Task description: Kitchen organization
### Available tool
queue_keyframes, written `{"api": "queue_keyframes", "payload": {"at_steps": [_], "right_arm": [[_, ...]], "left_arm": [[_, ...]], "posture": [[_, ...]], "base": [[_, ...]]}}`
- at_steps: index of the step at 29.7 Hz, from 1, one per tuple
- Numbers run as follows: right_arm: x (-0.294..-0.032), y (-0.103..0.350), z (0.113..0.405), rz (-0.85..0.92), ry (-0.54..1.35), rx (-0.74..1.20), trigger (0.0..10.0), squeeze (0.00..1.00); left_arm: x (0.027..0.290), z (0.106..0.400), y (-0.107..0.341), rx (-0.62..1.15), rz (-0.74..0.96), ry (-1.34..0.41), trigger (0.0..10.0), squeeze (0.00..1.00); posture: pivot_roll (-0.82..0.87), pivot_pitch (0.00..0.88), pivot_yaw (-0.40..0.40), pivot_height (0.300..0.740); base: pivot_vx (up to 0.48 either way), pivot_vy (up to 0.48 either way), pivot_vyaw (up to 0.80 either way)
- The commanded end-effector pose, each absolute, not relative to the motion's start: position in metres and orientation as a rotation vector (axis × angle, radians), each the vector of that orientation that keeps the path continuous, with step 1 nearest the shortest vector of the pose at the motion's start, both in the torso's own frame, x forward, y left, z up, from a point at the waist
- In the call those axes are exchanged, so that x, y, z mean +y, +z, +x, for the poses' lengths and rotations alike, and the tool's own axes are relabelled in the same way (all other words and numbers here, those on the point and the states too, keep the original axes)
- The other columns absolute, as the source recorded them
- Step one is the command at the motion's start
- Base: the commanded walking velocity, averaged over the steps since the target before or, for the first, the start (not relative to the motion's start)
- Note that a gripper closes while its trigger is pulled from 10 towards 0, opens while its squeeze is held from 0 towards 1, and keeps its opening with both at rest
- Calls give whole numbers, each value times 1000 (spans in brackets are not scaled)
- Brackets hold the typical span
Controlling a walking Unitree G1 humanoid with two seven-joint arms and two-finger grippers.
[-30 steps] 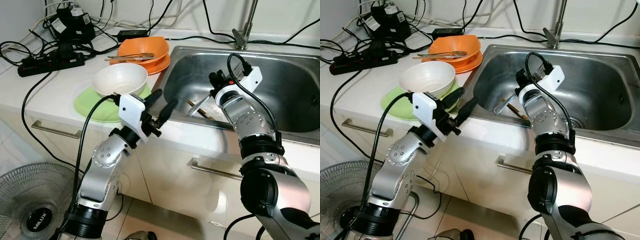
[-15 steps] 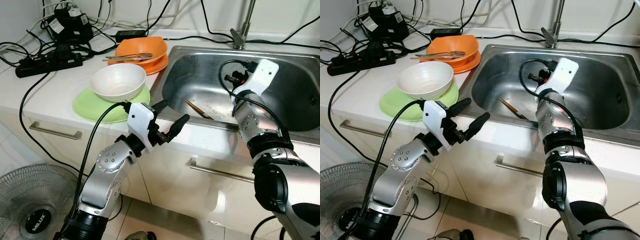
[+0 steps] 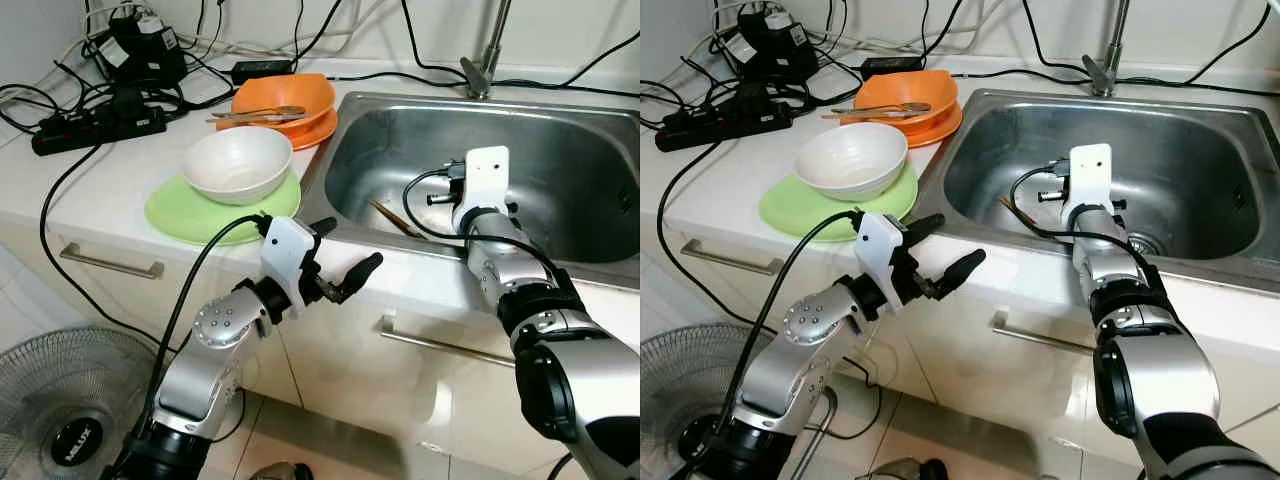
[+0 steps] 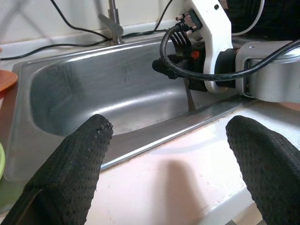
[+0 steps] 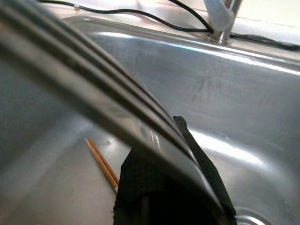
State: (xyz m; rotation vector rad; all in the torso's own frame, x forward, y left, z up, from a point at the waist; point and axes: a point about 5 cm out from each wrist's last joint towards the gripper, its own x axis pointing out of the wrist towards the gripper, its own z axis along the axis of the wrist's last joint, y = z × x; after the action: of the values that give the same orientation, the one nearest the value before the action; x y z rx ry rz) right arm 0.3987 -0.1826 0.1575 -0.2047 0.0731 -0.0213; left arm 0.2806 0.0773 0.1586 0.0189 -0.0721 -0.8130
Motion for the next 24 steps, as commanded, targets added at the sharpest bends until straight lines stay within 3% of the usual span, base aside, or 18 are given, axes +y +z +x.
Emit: {"api": "queue_keyframes", "payload": {"at_steps": [1,20,24], "right_arm": [[-177,149,396,-208,1,95,10000,1000],[-167,174,403,-122,27,-27,10000,1000],[-156,191,407,-21,85,-98,10000,1000]], "left_arm": [[79,280,159,-61,41,-811,10000,0],[81,283,158,-46,47,-801,10000,0],[86,288,163,-75,57,-734,10000,0]], "posture": [[12,47,123,740],[12,46,124,740],[11,44,123,740]], "base": [[0,0,0],[0,0,0],[0,0,0]]}}
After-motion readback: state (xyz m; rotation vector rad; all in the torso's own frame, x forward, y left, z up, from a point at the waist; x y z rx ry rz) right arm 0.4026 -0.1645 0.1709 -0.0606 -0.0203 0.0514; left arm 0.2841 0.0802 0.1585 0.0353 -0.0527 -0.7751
